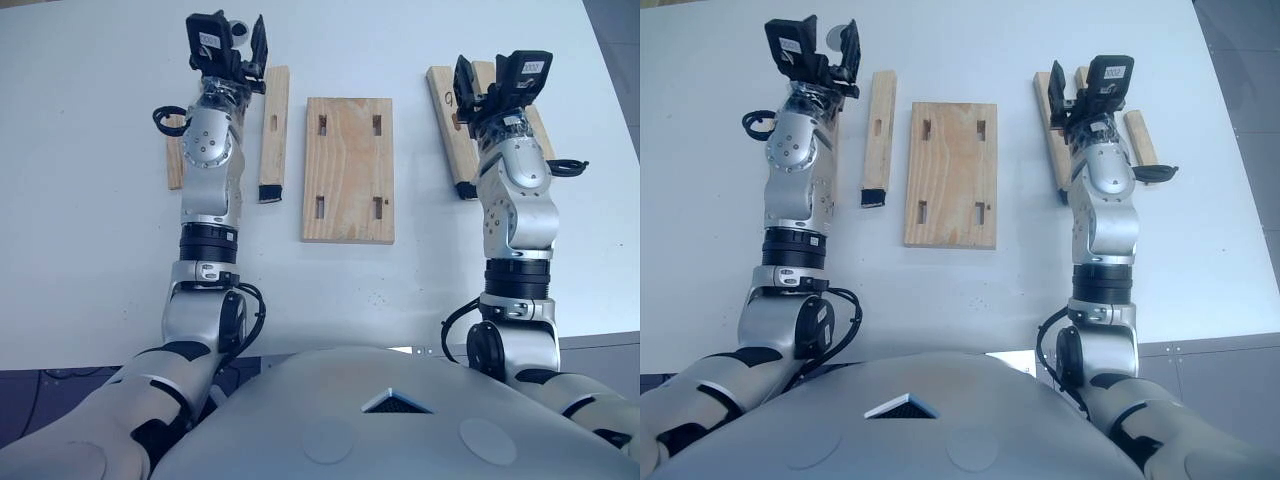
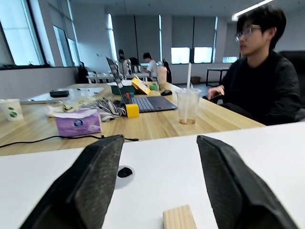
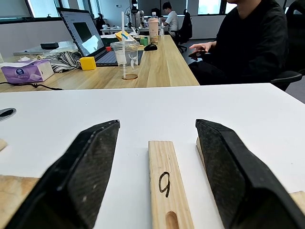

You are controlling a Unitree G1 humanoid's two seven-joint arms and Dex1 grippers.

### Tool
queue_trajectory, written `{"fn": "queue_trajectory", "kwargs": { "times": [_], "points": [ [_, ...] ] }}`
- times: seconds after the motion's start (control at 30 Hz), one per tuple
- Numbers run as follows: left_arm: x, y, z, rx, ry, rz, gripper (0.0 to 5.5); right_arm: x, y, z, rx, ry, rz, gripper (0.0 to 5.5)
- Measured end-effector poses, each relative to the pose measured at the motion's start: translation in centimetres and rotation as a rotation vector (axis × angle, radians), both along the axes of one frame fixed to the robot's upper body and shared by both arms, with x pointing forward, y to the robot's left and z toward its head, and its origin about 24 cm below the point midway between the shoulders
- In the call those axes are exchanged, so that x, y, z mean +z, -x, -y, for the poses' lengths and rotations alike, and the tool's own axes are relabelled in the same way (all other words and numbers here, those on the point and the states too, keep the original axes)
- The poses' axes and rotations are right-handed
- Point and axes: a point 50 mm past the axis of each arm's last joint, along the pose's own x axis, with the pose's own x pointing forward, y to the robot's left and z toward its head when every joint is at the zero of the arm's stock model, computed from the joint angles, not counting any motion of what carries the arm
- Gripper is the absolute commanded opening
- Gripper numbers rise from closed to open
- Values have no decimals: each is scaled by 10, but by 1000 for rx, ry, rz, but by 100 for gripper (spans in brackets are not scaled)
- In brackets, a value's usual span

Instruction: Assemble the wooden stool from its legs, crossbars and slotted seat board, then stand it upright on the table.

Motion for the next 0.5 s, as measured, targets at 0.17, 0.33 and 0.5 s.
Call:
{"fn": "queue_trajectory", "kwargs": {
  "times": [0.17,0.33,0.5],
  "points": [
    [1,0,-2,18,18,22,280,0,0,0,-2,-17,5,294],
    [4,0,-3,27,12,51,280,7,2,13,-21,12,37,294],
    [5,1,-9,51,2,58,280,16,36,96,-57,140,12,294]
  ]
}}
